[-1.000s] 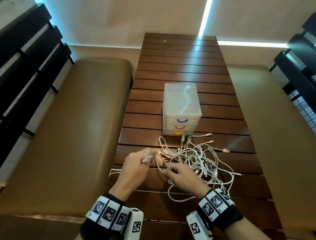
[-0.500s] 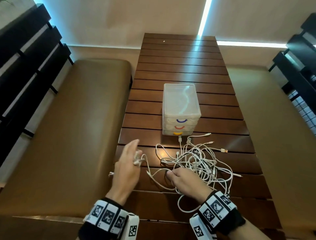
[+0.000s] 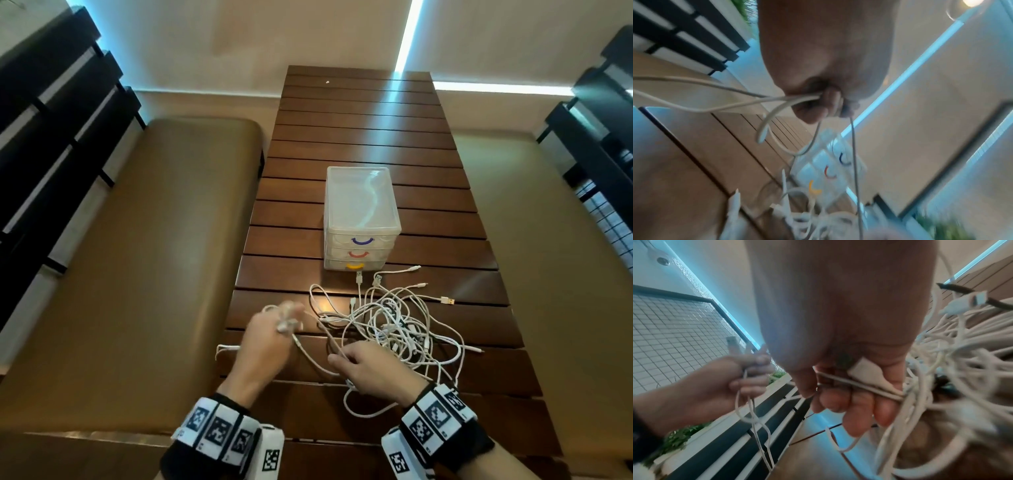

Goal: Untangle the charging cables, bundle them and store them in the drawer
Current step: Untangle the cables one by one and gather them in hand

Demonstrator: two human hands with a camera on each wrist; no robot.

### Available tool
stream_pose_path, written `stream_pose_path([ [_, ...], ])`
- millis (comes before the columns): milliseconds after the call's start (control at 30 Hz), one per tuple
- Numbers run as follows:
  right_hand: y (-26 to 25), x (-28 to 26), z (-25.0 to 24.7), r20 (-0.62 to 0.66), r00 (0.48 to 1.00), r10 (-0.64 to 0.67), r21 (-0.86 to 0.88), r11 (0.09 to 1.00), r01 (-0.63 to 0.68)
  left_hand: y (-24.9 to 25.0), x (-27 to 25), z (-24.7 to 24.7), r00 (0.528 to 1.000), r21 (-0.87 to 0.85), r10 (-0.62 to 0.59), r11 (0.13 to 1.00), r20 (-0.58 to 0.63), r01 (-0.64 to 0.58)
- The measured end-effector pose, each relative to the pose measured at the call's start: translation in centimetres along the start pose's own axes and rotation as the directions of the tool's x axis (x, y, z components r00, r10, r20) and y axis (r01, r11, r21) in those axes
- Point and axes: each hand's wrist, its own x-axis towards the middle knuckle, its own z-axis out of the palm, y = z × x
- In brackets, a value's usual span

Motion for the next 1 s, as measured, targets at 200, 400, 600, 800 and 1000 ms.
stream_pose_path([
  [200,0.2,-0.3,0.0,-0.077,0.995,-0.067,0.11,0.991,0.075,-2.3,2.1,-2.3,0.955,-0.163,-0.18,0.976,-0.237,0.144],
  [400,-0.3,-0.1,0.0,-0.101,0.995,-0.011,0.015,1.0,0.012,-1.8,0.5,-0.7,0.992,0.144,0.121,0.983,-0.042,-0.114],
  [600,-1.3,0.0,-0.1,-0.117,0.991,-0.069,0.027,0.997,0.072,0.0,0.0,2.0,0.889,0.414,0.016,0.881,0.457,-0.229],
  [800,-0.7,-1.2,-0.5,-0.104,0.994,-0.025,0.025,0.999,0.028,0.5,-0.5,0.7,0.957,0.291,0.138,0.933,0.256,-0.212],
  [1000,-2.3,-0.4,-2.7,-0.245,0.968,-0.047,-0.034,0.999,0.04,1.3,-0.7,0.5,0.973,-0.277,0.227,0.933,-0.052,-0.232],
])
